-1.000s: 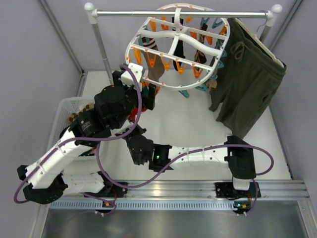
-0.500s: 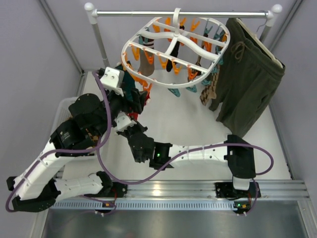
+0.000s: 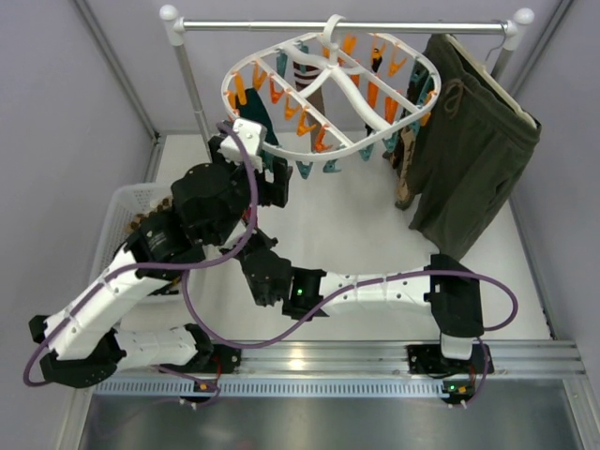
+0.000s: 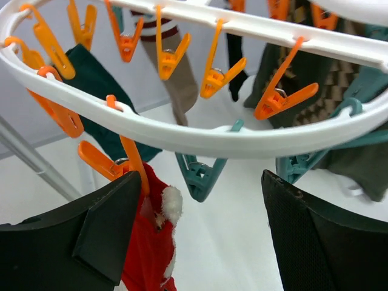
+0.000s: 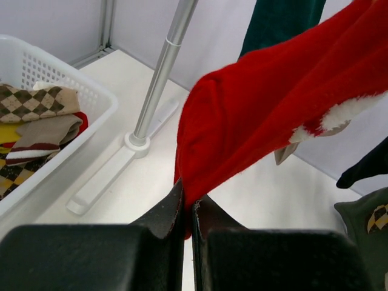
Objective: Remove the socks clipped to the hanger
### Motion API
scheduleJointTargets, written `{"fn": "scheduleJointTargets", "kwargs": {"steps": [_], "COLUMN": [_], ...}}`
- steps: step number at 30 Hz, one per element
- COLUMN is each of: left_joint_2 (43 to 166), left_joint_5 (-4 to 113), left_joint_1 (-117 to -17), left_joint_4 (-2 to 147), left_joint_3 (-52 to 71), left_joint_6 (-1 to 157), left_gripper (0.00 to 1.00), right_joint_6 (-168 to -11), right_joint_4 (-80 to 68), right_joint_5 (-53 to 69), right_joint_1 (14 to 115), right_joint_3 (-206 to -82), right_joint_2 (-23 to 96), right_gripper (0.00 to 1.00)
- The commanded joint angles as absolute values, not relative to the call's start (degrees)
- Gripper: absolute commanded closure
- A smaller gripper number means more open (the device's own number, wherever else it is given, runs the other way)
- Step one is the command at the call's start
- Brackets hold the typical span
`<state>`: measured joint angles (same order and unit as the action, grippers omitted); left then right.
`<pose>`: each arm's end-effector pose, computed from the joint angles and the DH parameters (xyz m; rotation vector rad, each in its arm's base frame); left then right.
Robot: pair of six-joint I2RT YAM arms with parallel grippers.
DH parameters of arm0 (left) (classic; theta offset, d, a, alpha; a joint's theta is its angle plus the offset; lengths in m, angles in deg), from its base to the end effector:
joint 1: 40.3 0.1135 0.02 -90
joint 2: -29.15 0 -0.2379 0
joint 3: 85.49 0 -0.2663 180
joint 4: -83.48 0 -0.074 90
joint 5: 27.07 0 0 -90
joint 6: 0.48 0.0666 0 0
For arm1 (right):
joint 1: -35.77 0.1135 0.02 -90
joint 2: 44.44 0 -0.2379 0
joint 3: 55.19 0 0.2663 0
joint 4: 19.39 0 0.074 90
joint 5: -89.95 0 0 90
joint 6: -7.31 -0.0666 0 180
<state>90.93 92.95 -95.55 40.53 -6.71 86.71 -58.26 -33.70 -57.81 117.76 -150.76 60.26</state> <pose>0.1668 -0.1820 0.4842 0.3418 1.5992 -0.3520 0.1188 0.4401 0.3112 -0.5726 1.4111 0.0569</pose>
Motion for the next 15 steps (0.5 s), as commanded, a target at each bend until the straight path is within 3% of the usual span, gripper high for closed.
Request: {"fn": "scheduleJointTargets", "kwargs": {"steps": [1, 15], "left_joint_2": [92.43, 89.53], "left_joint_5": [104.23, 103.98], "left_joint_1": [-96.02, -96.02], "left_joint_4": [43.13, 42.86], "left_joint_3": [-7.81, -6.57], "left_joint_6": [87.77, 88.55], "left_gripper": [0.17, 0.18], "right_joint_6": [-57.73, -60.01], "right_joint_4": [-33.88, -33.88], "right_joint_5": [-56.65, -54.81], "right_joint_1": [117.33, 117.07], "right_joint_3": [-152.85, -151.27], "right_joint_2": [60.23, 59.27], "right_gripper": [1.0, 1.0]}}
